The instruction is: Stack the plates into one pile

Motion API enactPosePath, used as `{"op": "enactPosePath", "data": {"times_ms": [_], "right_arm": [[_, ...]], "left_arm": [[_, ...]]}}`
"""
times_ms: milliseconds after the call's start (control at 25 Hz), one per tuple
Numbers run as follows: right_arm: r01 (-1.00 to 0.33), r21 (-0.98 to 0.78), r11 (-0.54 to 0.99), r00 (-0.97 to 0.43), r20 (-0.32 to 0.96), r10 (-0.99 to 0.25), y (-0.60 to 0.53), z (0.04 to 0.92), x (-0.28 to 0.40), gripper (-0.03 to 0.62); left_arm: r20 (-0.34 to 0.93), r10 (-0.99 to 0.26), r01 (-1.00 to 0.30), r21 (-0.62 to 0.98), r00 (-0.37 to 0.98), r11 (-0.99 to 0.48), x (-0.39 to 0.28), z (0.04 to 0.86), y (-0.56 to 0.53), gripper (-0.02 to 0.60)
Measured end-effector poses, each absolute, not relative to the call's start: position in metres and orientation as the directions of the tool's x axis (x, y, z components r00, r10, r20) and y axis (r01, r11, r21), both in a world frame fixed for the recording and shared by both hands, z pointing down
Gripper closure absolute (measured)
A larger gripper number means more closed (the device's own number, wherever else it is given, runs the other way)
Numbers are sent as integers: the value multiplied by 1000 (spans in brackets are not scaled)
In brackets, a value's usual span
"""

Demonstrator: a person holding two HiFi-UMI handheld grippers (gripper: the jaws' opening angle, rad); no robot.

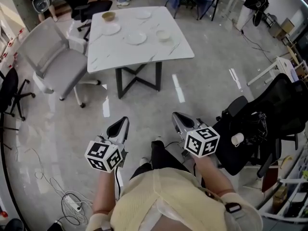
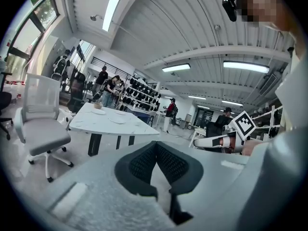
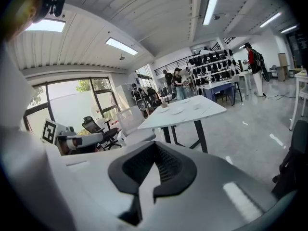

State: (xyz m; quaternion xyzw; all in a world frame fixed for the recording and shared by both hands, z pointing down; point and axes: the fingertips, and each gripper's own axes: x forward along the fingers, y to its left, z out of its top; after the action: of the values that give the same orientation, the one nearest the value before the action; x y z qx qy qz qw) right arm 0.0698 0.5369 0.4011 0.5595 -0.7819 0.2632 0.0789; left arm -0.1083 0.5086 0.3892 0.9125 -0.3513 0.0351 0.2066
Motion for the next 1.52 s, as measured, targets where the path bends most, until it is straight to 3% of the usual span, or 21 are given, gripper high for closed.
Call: {"op": "enactPosePath", "data": {"times_ms": [200,760,1160,1400,1520], "right_arm": [[-903,-328,279,-403,417,-815,508,403,63,592],[-868,-419,267,-456,456,-765,398,436,82,592],[-876,-392,280,-454,476,-753,328,440,111,592],[-856,-411,314,-495,472,-730,295,444,115,592],[-849,-420,322,-504,457,-733,276,445,119,592]], "left_arm": [[195,-612,-639,323,766,-697,-103,382,492,583],[252,-695,-736,323,673,-595,-93,402,383,583],[272,-721,-769,282,638,-574,-62,405,308,584],[207,-679,-687,440,704,-578,-43,405,277,586],[233,-694,-718,400,681,-570,-43,410,258,583]]}}
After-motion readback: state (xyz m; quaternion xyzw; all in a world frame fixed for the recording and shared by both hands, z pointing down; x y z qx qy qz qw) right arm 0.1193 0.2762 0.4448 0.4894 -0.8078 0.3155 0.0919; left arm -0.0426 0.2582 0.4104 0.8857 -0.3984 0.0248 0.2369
